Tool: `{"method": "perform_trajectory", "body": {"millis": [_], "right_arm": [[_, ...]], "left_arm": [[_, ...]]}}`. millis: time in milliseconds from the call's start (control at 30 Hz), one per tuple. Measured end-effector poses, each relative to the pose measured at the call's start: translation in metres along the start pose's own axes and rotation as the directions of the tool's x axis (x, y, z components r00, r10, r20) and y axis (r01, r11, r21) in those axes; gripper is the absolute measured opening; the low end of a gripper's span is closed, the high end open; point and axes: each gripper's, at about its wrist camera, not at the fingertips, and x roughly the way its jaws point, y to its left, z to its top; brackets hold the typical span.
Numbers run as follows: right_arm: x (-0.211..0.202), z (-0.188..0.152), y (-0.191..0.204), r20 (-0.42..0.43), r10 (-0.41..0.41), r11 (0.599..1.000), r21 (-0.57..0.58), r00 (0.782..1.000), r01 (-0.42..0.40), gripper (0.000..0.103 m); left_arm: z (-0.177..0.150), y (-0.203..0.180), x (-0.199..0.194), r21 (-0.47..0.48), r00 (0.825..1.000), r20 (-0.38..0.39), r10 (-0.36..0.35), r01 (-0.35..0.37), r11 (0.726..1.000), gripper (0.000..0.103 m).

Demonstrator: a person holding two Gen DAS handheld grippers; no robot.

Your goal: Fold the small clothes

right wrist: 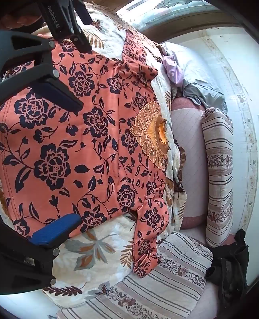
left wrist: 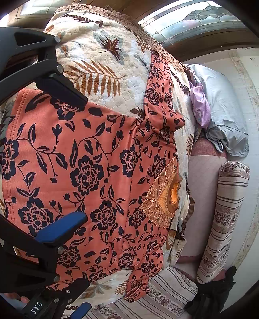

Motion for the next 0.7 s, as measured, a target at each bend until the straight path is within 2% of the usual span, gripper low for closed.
{"method": "perform_trajectory", "body": {"millis": [700], "right_arm": [[0.0012, 0.0027, 0.0002, -0.001, 0.003, 1.0, -0.011, 1.0, -0.003, 0.103]], "left_arm": [[0.0003, -0.0011, 0.0, 0.005, 1.0, -0.001, -0.007, 0.007, 1.0, 0.103]]}}
